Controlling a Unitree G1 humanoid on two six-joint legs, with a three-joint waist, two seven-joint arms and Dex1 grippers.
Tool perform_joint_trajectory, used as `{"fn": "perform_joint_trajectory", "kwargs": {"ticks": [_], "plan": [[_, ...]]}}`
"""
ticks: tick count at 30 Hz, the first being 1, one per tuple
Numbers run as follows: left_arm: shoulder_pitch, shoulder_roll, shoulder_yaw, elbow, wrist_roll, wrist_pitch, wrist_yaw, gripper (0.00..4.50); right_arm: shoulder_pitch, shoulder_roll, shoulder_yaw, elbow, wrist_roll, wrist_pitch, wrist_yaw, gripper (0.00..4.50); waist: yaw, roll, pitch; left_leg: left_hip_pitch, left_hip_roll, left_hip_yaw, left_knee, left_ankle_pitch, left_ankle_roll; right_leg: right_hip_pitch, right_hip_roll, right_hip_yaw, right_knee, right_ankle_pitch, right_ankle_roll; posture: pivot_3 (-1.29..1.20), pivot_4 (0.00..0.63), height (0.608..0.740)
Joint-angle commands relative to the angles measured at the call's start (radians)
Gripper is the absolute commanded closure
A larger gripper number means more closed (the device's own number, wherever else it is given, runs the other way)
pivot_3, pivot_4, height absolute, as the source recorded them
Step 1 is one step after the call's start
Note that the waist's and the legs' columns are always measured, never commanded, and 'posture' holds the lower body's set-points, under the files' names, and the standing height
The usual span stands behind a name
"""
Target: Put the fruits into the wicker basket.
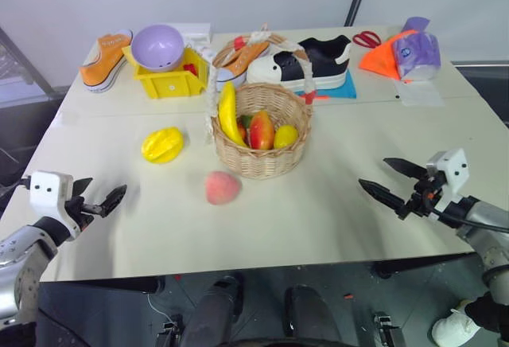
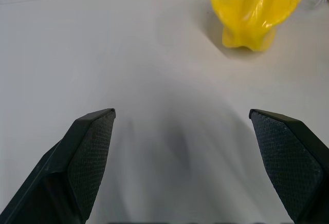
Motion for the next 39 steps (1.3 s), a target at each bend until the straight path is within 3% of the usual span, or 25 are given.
{"fn": "perform_joint_trajectory", "kwargs": {"ticks": [1,8,15,23,31,39], "plan": [[0.008,0.008,0.041,-0.037,-0.009,-0.002,0.01,0.0,-0.017,-0.002,-0.013,-0.019,0.012,-0.014,0.0,0.02,0.0,0.0,0.0,0.0,0.0,0.0,0.0,0.0,0.0,0.0,0.0,0.0,0.0,0.0,0.0,0.0,0.15,0.74],[-0.034,0.01,0.023,-0.038,-0.015,0.025,0.032,0.0,-0.018,-0.006,-0.021,-0.019,0.003,-0.021,-0.004,0.02,0.001,0.0,0.0,0.0,0.0,0.0,0.0,0.0,0.0,0.0,0.0,0.0,0.0,0.0,0.0,0.0,0.15,0.74],[-0.142,0.042,-0.042,-0.05,-0.035,0.075,-0.001,0.0,-0.028,-0.047,-0.018,-0.173,0.07,0.048,0.014,0.02,-0.001,0.0,0.0,0.0,0.0,0.0,0.0,0.0,0.0,0.0,0.0,0.0,0.0,0.0,0.0,0.0,0.15,0.74],[-0.381,0.102,-0.247,0.022,0.08,0.132,0.005,0.0,-0.133,-0.14,0.096,-0.483,0.282,0.249,-0.004,0.02,0.0,-0.001,0.0,-0.001,0.0,0.0,0.0,0.0,0.0,0.0,-0.001,-0.001,0.0,0.0,0.0,0.0,0.15,0.74],[-0.575,0.094,-0.443,0.174,0.216,0.124,-0.011,0.0,-0.211,-0.122,0.219,-0.536,0.274,0.271,-0.047,0.02,0.002,-0.002,0.001,-0.004,-0.001,0.0,0.0,0.0,0.0,-0.004,-0.001,-0.001,-0.001,0.0,0.001,0.0,0.15,0.74],[-0.649,0.069,-0.536,0.283,0.297,0.055,-0.048,0.0,-0.211,-0.11,0.25,-0.542,0.25,0.25,-0.066,0.02,-0.004,-0.002,0.001,-0.004,-0.001,0.0,0.001,0.0,0.001,-0.002,0.0,-0.001,0.0,0.001,0.002,0.0,0.15,0.74]]}}
